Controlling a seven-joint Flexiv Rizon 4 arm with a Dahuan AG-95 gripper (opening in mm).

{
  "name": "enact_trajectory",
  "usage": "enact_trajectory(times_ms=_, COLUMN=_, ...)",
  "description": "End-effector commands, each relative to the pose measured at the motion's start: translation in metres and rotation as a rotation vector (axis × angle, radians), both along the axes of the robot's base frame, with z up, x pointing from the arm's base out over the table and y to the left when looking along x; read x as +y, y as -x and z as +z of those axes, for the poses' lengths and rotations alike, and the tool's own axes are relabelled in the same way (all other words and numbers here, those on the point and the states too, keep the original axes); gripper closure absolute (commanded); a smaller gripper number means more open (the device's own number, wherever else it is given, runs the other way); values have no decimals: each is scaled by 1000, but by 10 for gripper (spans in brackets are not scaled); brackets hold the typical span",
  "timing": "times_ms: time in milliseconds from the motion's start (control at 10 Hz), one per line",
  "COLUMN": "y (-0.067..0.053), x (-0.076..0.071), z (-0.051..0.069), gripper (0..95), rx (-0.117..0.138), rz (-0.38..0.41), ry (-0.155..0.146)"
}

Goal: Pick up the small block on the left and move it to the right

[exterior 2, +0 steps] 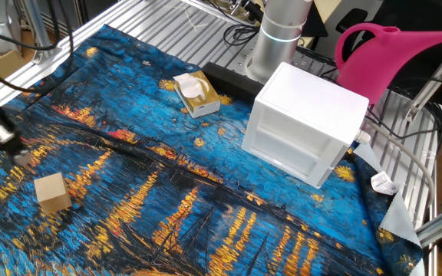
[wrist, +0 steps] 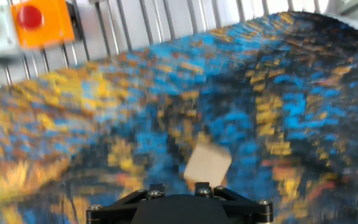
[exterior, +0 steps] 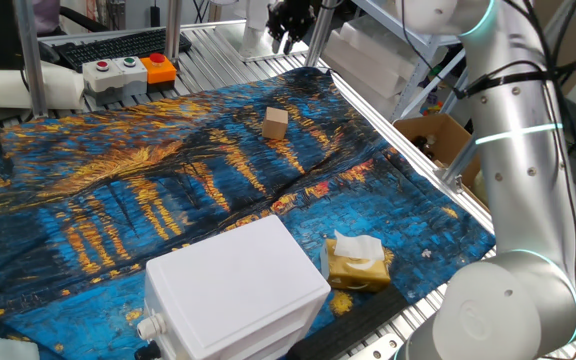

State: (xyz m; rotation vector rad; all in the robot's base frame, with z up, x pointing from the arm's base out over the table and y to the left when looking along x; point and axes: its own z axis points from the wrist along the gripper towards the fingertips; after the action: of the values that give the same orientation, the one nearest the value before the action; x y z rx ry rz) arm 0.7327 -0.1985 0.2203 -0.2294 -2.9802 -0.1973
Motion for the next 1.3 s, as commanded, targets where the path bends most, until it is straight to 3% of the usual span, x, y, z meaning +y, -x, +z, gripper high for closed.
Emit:
enact_trajectory(times_ms=100, y=-20, x=-14, z=-19, gripper=190, rx=-184, rz=2, ry=70)
enact_trajectory(times_ms=600, y=-18, x=-16, z=-19, gripper=190, rx=-157, rz=54, ry=71)
enact_trajectory(times_ms=1300, y=-16, x=-18, z=-25, gripper=190, rx=-159, rz=59, ry=63)
